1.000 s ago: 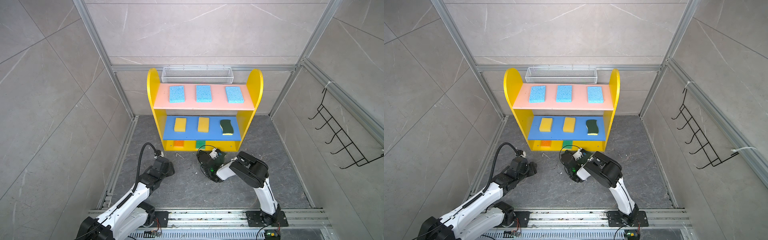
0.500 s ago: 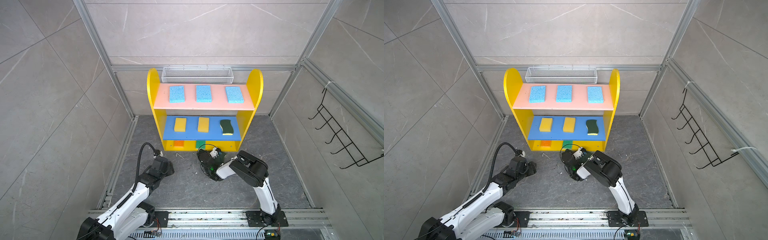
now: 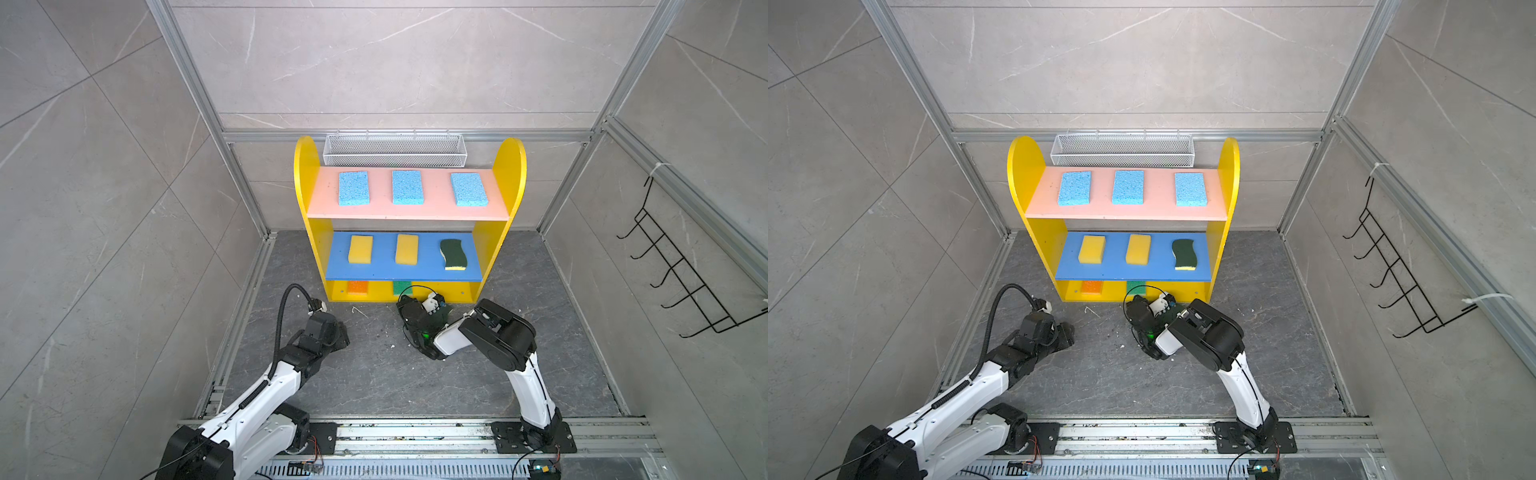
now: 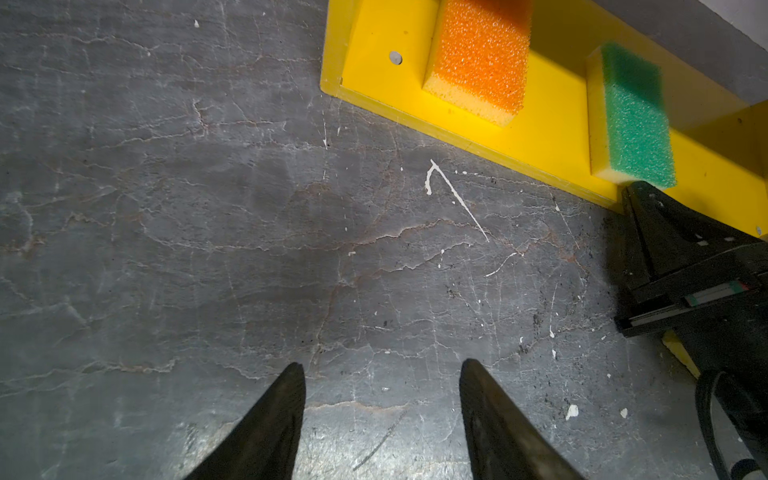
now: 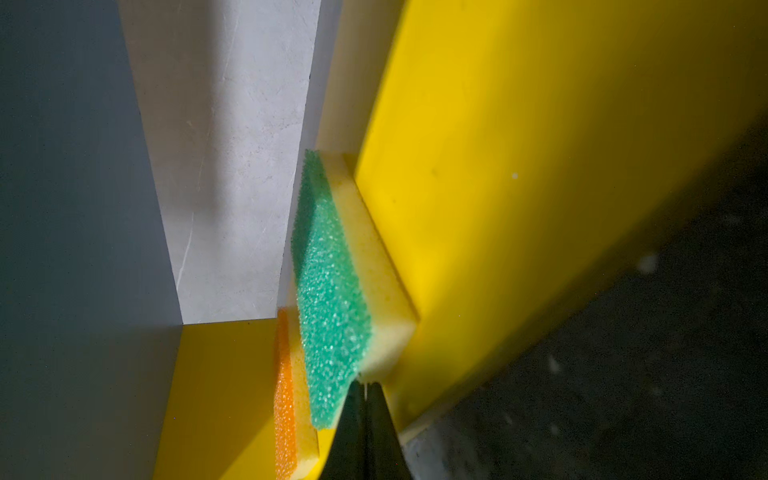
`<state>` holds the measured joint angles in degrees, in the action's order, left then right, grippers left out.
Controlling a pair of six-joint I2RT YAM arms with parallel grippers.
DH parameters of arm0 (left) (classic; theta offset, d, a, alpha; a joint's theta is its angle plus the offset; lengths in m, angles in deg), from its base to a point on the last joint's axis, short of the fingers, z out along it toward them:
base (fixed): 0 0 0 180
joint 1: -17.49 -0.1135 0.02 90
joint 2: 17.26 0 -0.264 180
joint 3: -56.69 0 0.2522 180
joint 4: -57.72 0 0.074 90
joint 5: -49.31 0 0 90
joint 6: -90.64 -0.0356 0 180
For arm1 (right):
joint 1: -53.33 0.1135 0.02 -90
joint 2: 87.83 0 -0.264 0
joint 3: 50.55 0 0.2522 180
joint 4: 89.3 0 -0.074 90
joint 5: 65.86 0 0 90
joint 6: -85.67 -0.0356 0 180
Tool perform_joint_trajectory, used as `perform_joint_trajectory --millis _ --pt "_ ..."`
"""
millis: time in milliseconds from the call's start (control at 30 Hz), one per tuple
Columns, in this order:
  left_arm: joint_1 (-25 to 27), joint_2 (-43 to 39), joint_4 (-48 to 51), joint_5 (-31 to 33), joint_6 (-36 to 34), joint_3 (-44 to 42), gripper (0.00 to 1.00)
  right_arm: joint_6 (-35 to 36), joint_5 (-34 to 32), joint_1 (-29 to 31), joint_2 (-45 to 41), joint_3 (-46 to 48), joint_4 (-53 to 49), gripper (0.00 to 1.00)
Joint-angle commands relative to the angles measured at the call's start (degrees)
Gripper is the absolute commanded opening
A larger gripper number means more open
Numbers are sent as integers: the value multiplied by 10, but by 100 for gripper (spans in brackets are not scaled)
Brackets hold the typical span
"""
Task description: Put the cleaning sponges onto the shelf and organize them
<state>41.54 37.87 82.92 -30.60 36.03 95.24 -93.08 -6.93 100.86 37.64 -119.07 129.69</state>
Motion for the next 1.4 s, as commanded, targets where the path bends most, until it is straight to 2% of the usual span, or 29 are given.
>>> perform_joint_trajectory --millis 0,433,767,1367 --pt "-4 -1 -22 -5 1 -5 62 7 7 -5 37 1 -40 0" --pt "-6 -60 15 19 5 -16 62 20 30 -5 51 -29 -54 0" --pt "-6 -48 5 15 8 -19 62 5 10 -7 28 11 -55 0" --pt "-6 -42 4 15 2 -20 62 31 16 -33 18 25 -45 0"
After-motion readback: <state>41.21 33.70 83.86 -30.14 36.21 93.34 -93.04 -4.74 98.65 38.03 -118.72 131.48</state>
